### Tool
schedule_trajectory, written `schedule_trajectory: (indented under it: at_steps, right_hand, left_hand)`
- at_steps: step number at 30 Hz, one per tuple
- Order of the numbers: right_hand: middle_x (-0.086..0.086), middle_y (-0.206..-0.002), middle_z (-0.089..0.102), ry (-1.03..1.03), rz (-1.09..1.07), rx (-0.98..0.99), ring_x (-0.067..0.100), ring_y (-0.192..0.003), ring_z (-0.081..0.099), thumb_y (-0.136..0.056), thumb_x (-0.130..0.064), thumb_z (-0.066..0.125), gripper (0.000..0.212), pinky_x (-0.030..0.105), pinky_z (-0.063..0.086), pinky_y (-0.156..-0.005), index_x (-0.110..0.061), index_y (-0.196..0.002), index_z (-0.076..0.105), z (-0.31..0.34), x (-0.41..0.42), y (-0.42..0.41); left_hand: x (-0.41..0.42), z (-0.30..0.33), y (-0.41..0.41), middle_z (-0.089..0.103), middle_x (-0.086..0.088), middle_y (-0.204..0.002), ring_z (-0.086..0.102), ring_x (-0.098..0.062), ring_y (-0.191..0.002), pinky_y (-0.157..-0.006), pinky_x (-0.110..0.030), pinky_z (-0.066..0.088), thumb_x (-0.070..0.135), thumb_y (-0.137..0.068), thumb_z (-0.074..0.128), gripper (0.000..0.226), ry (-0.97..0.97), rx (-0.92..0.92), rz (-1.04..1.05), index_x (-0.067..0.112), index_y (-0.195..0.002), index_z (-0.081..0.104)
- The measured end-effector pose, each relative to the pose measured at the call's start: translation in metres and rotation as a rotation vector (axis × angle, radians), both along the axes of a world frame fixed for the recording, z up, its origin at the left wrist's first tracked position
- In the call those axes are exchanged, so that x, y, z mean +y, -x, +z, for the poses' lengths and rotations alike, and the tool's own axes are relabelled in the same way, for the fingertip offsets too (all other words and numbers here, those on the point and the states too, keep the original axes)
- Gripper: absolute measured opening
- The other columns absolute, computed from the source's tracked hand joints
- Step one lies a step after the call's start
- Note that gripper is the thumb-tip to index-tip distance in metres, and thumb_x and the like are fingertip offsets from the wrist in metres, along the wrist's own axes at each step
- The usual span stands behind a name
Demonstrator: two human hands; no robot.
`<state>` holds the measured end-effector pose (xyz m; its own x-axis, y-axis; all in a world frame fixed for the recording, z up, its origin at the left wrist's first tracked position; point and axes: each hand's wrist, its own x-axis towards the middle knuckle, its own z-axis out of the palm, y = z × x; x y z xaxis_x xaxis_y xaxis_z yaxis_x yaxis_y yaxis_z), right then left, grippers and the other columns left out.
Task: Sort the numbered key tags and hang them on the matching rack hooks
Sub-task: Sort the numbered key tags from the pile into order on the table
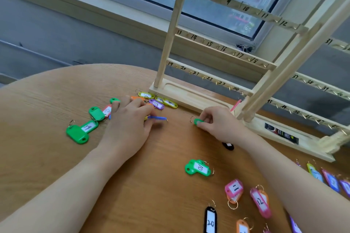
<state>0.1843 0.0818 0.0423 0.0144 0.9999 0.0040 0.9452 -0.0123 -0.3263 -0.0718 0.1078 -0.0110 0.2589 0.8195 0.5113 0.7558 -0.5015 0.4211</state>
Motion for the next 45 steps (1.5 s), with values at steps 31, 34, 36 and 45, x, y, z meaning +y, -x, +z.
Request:
schedule_trajectory:
  at_steps: [31,34,36,45]
  right_hand:
    - [0.0,-0.07,0.073,-0.014,-0.112,0.462,0.003,-0.062,0.063,-0.103,-0.023,0.057,0.028,0.013,0.046,-0.064,-0.011,-0.082,0.071,0.045,-0.137,-0.006]
    - [-0.001,-0.073,0.073,0.01,-0.15,0.445,0.005,-0.066,0.065,-0.105,-0.027,0.053,0.032,0.019,0.049,-0.069,-0.015,-0.082,0.072,0.051,-0.168,-0.022]
    - [0.0,-0.073,0.073,0.01,-0.18,0.437,0.005,-0.067,0.064,-0.105,-0.029,0.051,0.036,0.023,0.048,-0.071,-0.014,-0.079,0.071,0.056,-0.189,-0.033]
    - [0.005,-0.069,0.068,-0.1,-0.265,0.472,0.008,-0.06,0.055,-0.1,-0.035,0.061,0.034,0.023,0.043,-0.061,-0.016,-0.074,0.073,0.07,-0.29,-0.079]
  left_hand:
    - [-0.041,0.023,-0.01,0.075,0.004,-0.077,0.065,-0.005,-0.068,-0.068,-0.016,0.048,0.008,-0.09,0.072,0.012,0.497,-0.599,-0.367,0.019,-0.094,0.073]
    - [-0.051,0.024,-0.008,0.072,-0.002,-0.076,0.065,-0.012,-0.068,-0.074,-0.032,0.053,-0.001,-0.088,0.072,0.013,0.51,-0.665,-0.355,0.011,-0.09,0.067]
    - [-0.056,0.028,-0.006,0.072,0.0,-0.074,0.066,-0.014,-0.069,-0.073,-0.026,0.054,-0.005,-0.088,0.07,0.017,0.511,-0.686,-0.334,0.011,-0.093,0.065]
    - [-0.105,0.059,-0.047,0.072,0.01,-0.095,0.063,-0.016,-0.086,-0.078,-0.037,0.05,0.029,-0.097,0.059,0.024,0.293,-0.343,-0.415,0.048,-0.105,0.072]
